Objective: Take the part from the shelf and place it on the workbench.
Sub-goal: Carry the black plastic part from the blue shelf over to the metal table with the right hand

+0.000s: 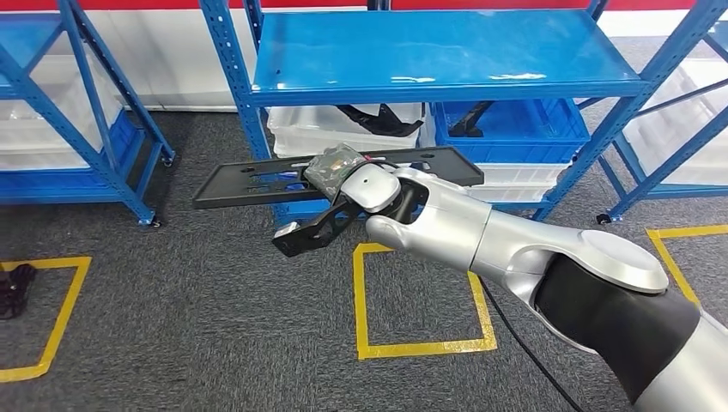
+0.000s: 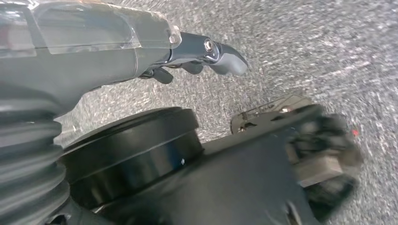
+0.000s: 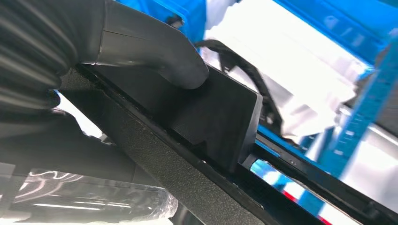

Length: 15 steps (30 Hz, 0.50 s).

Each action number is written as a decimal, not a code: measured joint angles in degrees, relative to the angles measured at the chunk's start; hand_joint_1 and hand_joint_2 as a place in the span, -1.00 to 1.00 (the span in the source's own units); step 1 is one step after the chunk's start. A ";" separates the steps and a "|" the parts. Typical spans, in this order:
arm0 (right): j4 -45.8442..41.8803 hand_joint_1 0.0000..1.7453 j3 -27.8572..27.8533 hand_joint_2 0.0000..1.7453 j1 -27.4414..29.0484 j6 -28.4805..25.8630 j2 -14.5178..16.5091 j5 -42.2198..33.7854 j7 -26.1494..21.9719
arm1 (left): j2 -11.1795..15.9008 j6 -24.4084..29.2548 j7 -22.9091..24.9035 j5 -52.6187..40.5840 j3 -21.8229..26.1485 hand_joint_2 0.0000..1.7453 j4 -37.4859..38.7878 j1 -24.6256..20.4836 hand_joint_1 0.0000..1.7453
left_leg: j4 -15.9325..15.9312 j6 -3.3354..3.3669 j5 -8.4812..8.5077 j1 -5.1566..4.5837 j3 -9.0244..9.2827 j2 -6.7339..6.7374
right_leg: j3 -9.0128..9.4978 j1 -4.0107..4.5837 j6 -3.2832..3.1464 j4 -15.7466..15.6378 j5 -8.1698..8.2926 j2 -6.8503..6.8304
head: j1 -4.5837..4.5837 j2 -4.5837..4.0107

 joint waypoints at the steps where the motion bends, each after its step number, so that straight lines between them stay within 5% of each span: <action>1: -0.01 1.00 0.01 1.00 -0.05 -0.01 -0.02 0.01 0.01 | 0.03 0.00 0.00 -0.01 0.00 1.00 0.00 -0.03 -1.00 | -2.81 0.04 0.82 -0.31 1.85 1.77 | -0.28 0.03 0.43 0.62 -0.35 -0.55 | -0.31 0.00; 3: -0.03 1.00 0.00 1.00 -0.11 -0.01 -0.05 0.01 0.01 | 0.14 0.00 -0.01 0.00 0.01 1.00 0.00 -0.06 -1.00 | -5.62 0.92 0.91 -0.91 3.40 4.06 | -0.59 0.28 1.19 1.65 -0.96 -1.58 | -0.61 0.00; 6: -0.15 1.00 -0.02 1.00 -0.13 -0.01 -0.09 -0.05 0.02 | 0.22 0.00 0.00 -0.01 0.01 1.00 0.00 -0.05 -1.00 | -5.87 2.70 0.88 -0.98 2.95 2.37 | -0.58 0.39 1.82 2.33 -1.56 -2.59 | -0.44 0.00; 8: -0.17 1.00 -0.08 1.00 -0.23 0.01 -0.26 -0.13 0.04 | 0.20 0.00 0.01 -0.04 0.01 1.00 0.01 -0.13 -1.00 | -6.03 3.42 1.33 -0.70 2.66 0.59 | -1.51 0.01 2.41 4.88 -3.81 0.13 | -0.19 0.00; 10: -0.16 1.00 -0.08 1.00 -0.23 0.10 -0.62 -0.21 0.15 | 0.14 0.00 0.01 -0.10 0.01 1.00 0.01 -0.30 -1.00 | -6.05 3.99 1.73 -0.60 2.30 -1.29 | -4.00 -0.25 2.83 11.23 -7.57 3.28 | 0.28 0.00; 12: -0.16 1.00 -0.03 1.00 -0.05 0.33 -0.93 -0.42 0.32 | 0.10 0.00 0.01 -0.15 0.00 1.00 0.01 -0.25 -1.00 | -6.04 4.29 2.08 -0.65 2.01 -3.33 | -6.21 -0.27 2.79 16.68 -9.43 4.06 | 0.83 0.00; 13: -0.16 1.00 -0.03 1.00 0.02 0.45 -1.01 -0.54 0.38 | 0.14 0.00 0.01 -0.16 0.00 1.00 0.02 -0.12 -1.00 | -6.03 4.30 2.26 -0.68 1.89 -4.37 | -6.33 -0.26 2.60 16.98 -8.79 4.28 | 1.10 0.00; 15: -0.16 1.00 -0.09 1.00 -0.07 0.59 -1.07 -0.67 0.46 | 0.21 0.00 0.01 -0.19 0.00 1.00 0.02 0.07 -1.00 | -6.03 4.12 2.63 -0.69 1.73 -6.22 | -4.19 -0.20 1.88 12.11 -4.96 5.33 | 1.57 0.00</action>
